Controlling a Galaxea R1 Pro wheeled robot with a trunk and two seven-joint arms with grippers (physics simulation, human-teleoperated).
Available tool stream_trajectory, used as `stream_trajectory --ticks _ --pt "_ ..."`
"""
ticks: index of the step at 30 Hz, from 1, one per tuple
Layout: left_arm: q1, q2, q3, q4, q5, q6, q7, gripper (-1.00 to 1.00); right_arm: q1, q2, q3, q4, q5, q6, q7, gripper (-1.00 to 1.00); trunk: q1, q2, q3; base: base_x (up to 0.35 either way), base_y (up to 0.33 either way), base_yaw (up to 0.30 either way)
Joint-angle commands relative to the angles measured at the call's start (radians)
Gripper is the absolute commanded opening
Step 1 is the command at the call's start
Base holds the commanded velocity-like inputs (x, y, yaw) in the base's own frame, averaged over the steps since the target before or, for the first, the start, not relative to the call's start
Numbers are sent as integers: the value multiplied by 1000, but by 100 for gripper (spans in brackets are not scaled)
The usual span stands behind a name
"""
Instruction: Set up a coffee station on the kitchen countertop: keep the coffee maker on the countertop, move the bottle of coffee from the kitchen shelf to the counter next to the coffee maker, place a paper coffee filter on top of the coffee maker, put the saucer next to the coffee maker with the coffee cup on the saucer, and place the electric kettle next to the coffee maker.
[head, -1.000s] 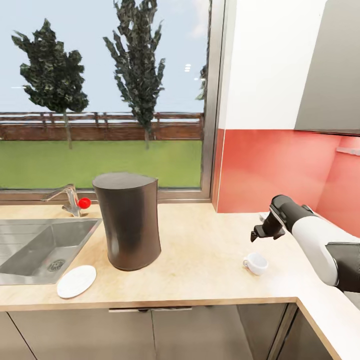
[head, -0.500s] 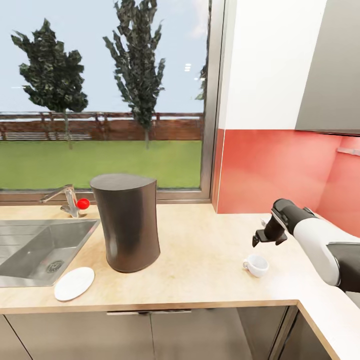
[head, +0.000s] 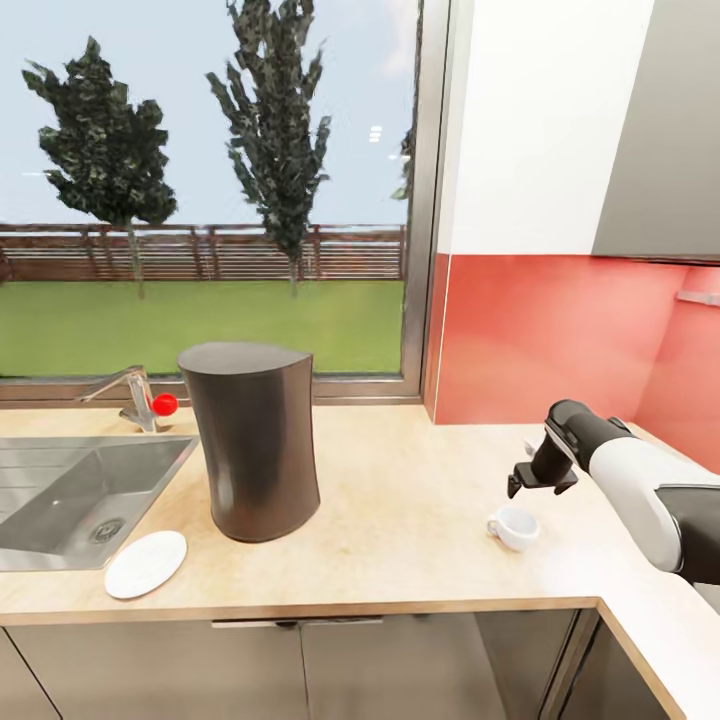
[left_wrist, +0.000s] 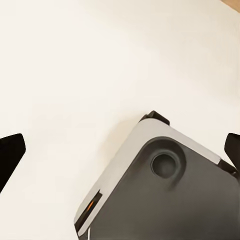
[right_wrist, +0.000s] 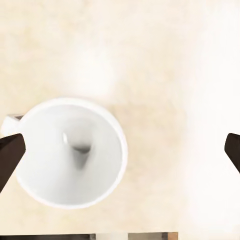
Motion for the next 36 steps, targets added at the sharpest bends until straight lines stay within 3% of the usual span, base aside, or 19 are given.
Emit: stream_trajectory --ticks 1,6,36 --pt "-1 0 8 1 1 -3 -7 100 -1 -1 8 -1 4 2 9 100 4 -8 -5 0 0 0" --pt "-1 -1 7 1 1 -3 -7 100 -1 -6 9 -1 5 2 7 100 23 -43 -20 0 0 0" --pt "-1 -9 6 1 -1 -5 -5 100 -1 -19 10 22 6 2 5 100 23 -43 -20 -26 -6 0"
